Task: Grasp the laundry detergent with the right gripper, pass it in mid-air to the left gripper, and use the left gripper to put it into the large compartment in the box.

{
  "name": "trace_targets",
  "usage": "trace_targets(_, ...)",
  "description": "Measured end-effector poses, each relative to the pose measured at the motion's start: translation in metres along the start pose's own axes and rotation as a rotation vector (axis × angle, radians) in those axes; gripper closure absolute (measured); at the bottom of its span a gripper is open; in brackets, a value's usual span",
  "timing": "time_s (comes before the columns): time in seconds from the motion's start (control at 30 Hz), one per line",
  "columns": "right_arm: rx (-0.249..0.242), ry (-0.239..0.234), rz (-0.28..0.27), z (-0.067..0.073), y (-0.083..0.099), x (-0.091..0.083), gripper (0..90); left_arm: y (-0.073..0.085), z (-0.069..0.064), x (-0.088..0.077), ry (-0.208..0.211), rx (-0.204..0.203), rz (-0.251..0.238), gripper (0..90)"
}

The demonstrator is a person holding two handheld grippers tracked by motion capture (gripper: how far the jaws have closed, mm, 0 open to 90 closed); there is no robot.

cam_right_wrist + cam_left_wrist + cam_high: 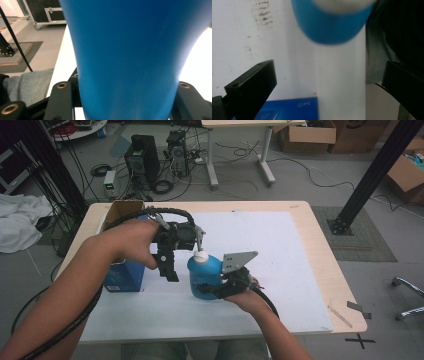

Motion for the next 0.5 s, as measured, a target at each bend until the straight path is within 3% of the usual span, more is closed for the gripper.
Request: trace_targets(0.5, -0.007, -0.068, -0.018, 0.003, -0.006, 0.039, 45.2, -0.008, -0.005, 0.005, -0.011, 0.001, 0.02, 0.1)
Point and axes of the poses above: each handheld gripper's, and its own axes: x roughly forward along the jaws, y roughly out of its underside, z roughly to its left, the point moved 1 cm from there along x, roughly forward along the jaws, and after that the axes turned 13 degrees about -z, right-handed, at the moved point
